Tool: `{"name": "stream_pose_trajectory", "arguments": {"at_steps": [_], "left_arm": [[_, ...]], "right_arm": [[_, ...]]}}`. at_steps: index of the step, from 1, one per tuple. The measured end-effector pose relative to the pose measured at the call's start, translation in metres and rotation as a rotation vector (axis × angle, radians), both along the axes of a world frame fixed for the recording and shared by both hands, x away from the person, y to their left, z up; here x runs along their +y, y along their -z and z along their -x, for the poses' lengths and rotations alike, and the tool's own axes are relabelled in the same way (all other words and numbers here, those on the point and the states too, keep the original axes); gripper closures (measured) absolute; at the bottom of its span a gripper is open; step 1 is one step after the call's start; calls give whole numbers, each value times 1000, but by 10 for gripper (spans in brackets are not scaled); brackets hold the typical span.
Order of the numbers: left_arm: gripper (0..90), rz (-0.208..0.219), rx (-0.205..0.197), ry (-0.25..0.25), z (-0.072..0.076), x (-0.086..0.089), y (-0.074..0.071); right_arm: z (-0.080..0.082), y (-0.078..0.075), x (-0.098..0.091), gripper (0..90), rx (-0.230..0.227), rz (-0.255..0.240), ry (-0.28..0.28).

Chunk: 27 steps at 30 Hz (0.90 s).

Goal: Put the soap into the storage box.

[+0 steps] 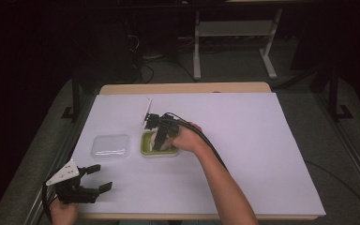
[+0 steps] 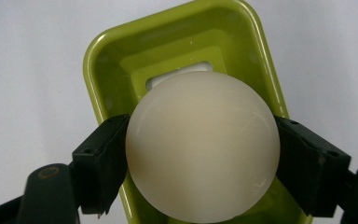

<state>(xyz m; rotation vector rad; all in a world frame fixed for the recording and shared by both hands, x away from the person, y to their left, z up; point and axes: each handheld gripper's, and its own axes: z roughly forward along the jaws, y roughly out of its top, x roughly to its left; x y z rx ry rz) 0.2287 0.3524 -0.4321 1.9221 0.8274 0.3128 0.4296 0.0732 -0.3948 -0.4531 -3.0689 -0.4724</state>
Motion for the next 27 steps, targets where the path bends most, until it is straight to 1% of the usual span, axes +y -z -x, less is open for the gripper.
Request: {"name": "stream_pose_trajectory", "arguments": {"at_steps": [8, 11, 15, 16, 17, 18, 19, 20, 22, 24, 27], "left_arm": [[128, 4, -3, -3, 0, 0, 0], [128, 2, -2, -4, 1, -1, 0], [128, 4, -2, -4, 1, -1, 0], [128, 4, -4, -4, 0, -2, 0], [128, 2, -3, -5, 0, -2, -1], [128, 4, -4, -5, 0, -2, 0], [128, 5, -3, -5, 0, -2, 0], [128, 3, -2, -3, -1, -3, 0], [128, 5, 0, -1, -1, -4, 0], [128, 11, 3, 0, -1, -5, 0], [128, 7, 5, 8, -2, -6, 1]], "right_arm": [[-1, 0, 0, 218, -2, 0, 0], [0, 0, -1, 218, -7, 10, 4], [0, 0, -2, 217, -4, 16, 7], [0, -1, -2, 218, -2, 12, 11], [-1, -1, -3, 226, -9, 0, 14], [-1, -4, -4, 236, -8, -23, 15], [-1, -6, -5, 251, -15, -43, 17], [0, -9, -5, 262, -18, -51, 18], [1, -13, -6, 264, -32, -59, 13], [2, -16, -9, 260, -32, -62, 21], [3, -19, -13, 252, -32, -67, 26]]}}
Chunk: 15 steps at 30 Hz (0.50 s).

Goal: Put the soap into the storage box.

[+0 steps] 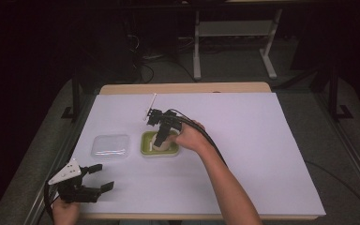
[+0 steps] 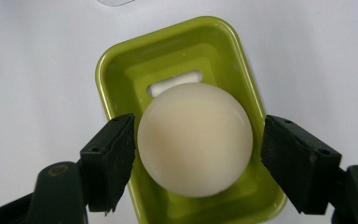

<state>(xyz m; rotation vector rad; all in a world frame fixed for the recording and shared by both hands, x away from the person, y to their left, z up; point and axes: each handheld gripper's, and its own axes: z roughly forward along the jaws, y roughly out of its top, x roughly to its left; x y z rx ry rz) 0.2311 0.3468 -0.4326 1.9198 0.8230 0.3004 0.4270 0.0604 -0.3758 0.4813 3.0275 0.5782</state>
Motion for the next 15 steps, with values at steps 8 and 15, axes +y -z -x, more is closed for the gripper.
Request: {"name": "stream_pose_trajectory", "arguments": {"at_steps": [8, 15], "left_arm": [[128, -8, -3, 10, -2, -1, 0], [128, -9, -3, 7, -1, 0, 0]], "right_arm": [[5, -13, -14, 247, -2, -53, 26], [6, -19, -32, 233, 4, -89, 54]]}}
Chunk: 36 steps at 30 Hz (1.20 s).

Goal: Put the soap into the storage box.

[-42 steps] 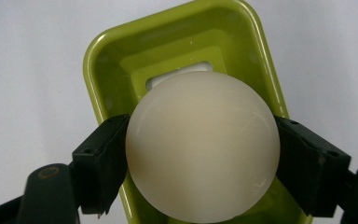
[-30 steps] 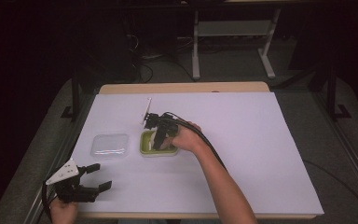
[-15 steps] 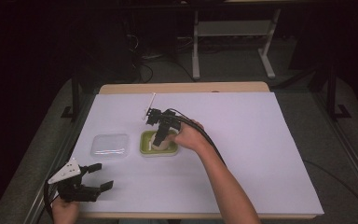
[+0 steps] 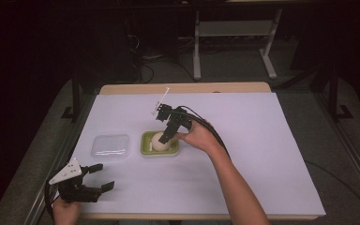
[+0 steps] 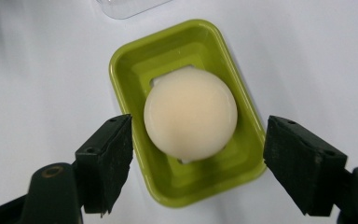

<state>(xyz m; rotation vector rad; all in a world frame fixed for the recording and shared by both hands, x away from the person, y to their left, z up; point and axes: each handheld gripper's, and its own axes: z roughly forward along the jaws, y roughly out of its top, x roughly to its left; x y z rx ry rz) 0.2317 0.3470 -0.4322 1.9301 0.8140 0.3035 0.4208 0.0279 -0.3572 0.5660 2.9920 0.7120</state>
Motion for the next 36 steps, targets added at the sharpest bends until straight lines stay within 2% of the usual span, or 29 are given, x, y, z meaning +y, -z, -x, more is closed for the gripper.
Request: {"name": "stream_pose_trajectory", "arguments": {"at_steps": [10, 19, 25, 29, 36], "left_arm": [[128, -6, -4, 0, 0, -1, 0], [128, -12, -4, 0, 0, -1, 0], [128, -13, -4, -2, 0, -1, -1], [128, -2, -3, -7, 1, -2, 0], [128, -12, -5, -1, 1, -2, 0]], "right_arm": [[4, -4, -24, 235, -10, -16, 30], [11, -8, -41, 237, -31, 9, 45], [13, -13, -53, 237, -40, -10, 61], [16, -10, -61, 237, -44, -18, 69], [20, -6, -77, 237, -30, -20, 93]]}}
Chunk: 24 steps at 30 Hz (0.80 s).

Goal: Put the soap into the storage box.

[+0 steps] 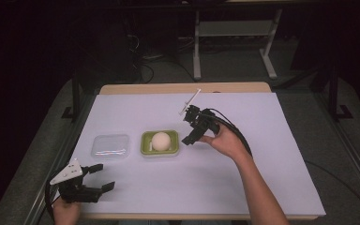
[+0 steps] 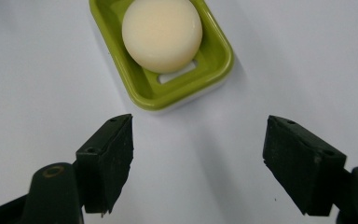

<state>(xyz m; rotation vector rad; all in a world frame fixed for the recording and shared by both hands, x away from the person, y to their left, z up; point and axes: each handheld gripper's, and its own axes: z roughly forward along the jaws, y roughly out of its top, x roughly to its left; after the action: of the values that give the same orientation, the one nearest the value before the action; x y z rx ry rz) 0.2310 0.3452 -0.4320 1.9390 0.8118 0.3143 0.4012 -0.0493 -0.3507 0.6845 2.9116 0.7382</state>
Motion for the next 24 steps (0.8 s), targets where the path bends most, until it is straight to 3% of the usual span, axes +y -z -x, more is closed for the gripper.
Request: {"name": "stream_pose_trajectory", "arguments": {"at_steps": [24], "left_arm": [[128, -7, -2, 1, 1, -1, 0]], "right_arm": [[24, 15, -52, 253, 6, -33, 73]]}}
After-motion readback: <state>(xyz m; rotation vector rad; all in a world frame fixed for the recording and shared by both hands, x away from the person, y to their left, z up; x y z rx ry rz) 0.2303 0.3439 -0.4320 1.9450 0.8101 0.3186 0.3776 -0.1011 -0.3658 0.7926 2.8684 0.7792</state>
